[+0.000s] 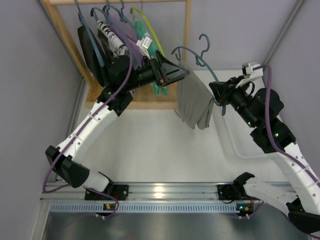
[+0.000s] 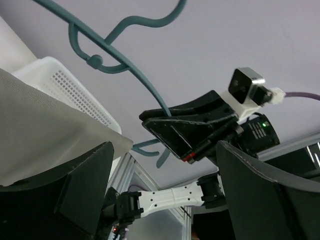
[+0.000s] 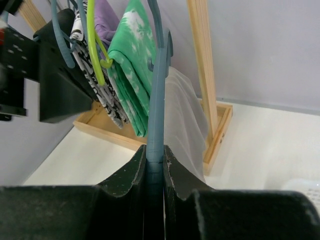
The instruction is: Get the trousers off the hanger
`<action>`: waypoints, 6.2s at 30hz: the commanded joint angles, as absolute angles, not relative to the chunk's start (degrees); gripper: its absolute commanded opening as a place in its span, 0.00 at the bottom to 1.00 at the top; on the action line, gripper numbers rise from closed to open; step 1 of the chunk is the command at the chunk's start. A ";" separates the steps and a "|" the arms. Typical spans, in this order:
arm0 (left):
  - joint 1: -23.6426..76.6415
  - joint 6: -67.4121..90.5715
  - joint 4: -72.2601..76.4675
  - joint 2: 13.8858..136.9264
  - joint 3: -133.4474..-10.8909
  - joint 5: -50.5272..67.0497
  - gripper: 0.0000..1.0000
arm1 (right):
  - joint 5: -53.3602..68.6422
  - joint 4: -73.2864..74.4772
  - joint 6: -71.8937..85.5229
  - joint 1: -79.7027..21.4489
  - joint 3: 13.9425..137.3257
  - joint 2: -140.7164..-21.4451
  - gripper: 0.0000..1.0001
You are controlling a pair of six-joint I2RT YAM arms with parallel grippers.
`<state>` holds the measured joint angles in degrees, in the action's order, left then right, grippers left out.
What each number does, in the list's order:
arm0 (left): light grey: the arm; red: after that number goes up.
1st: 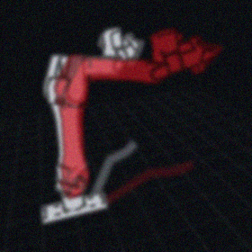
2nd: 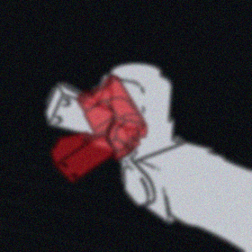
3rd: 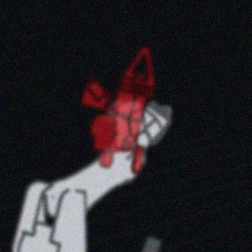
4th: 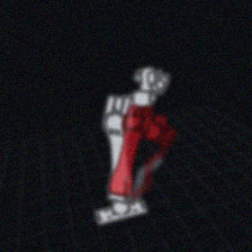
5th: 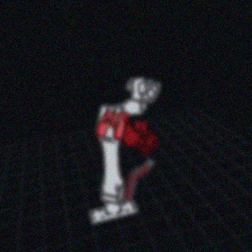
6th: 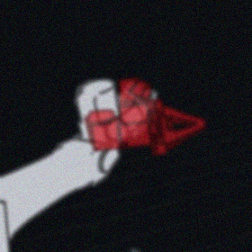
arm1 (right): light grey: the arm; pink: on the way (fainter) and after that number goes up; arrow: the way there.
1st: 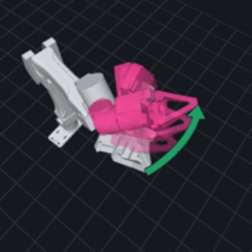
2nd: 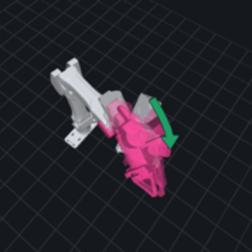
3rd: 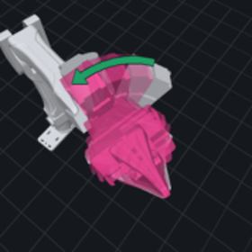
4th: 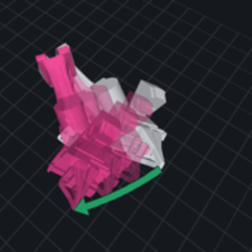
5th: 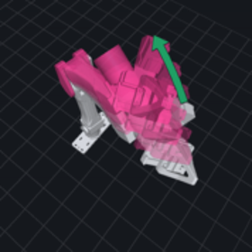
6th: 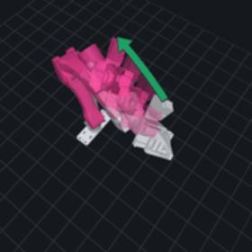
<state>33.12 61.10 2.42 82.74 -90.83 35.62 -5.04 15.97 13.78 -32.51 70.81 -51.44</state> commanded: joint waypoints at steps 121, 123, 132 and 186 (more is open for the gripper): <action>43.15 66.80 7.02 94.57 -104.95 30.49 0.00 | -14.75 18.10 -5.44 -40.61 61.81 -35.35 0.99; 43.15 66.80 9.13 93.61 -103.80 32.42 0.00 | -16.34 17.84 -6.76 -39.99 58.99 -32.97 0.99; 43.15 66.36 10.37 91.76 -101.43 36.12 0.00 | -8.09 12.66 -10.89 -39.46 35.87 -15.48 0.99; 43.77 67.76 11.87 88.94 -95.36 40.69 0.00 | 11.77 -18.47 -14.59 -30.85 35.68 -40.96 0.64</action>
